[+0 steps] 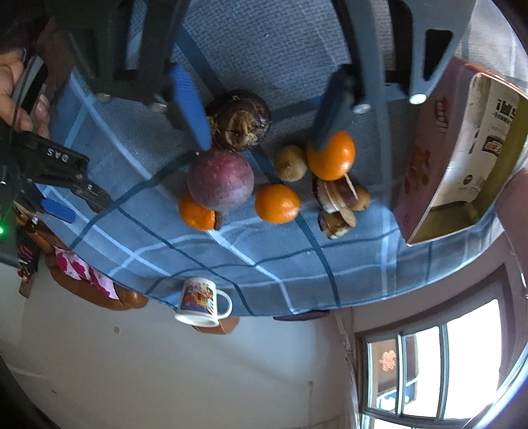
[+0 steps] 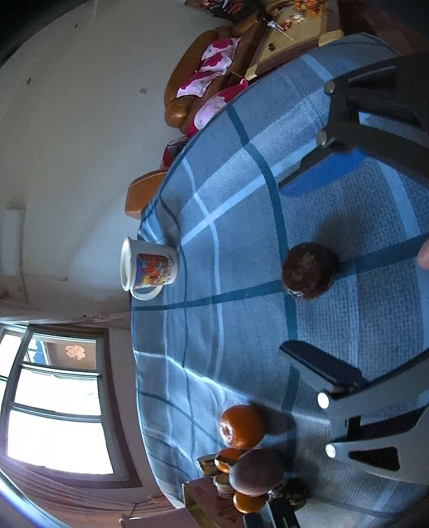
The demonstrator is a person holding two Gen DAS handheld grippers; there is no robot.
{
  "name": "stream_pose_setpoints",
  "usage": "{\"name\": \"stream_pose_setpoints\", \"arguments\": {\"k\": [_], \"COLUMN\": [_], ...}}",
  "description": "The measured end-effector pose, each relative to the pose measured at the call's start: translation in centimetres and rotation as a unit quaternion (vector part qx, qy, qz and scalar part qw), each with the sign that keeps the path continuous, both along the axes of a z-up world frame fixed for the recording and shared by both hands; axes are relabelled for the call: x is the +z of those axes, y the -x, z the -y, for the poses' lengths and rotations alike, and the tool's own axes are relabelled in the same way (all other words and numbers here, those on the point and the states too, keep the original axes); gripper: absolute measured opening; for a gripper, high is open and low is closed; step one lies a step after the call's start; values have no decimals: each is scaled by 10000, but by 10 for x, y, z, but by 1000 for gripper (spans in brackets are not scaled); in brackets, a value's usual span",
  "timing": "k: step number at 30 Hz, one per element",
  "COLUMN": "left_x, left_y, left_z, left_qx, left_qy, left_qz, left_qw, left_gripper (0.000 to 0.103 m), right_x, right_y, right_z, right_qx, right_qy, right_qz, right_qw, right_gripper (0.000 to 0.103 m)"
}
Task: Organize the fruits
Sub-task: 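Close the right tool on a dark mangosteen while the left tool grasps another mangosteen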
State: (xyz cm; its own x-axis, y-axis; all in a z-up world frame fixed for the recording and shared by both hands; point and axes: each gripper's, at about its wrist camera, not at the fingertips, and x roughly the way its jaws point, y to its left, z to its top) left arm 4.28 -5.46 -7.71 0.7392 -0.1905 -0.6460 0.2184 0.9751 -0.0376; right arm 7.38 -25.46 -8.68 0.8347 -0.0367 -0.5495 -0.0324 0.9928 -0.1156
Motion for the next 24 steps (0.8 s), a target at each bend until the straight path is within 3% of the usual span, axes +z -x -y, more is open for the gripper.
{"name": "stream_pose_setpoints", "arguments": {"k": [12,15,19,24], "left_x": [-5,-5,-5,-7], "left_y": [-9,-8,-6,0], "left_z": [-1,0,1,2], "left_qx": [-304,-412,-463,-657], "left_qy": [244,323,306,416], "left_qz": [-343,-356,-365,-401], "left_qw": [9987,9980,9978,9962], "left_gripper": [61,53,52,40], "right_x": [-15,-15,-16,-16], "right_y": [-14,-15,-15,-14], "right_z": [-3,-1,-1,1], "right_qx": [188,195,215,256], "right_qy": [-81,-123,-133,-186], "right_qz": [-436,-442,-426,-387], "right_qw": [9988,9988,9988,9987], "right_gripper": [53,42,41,40]}}
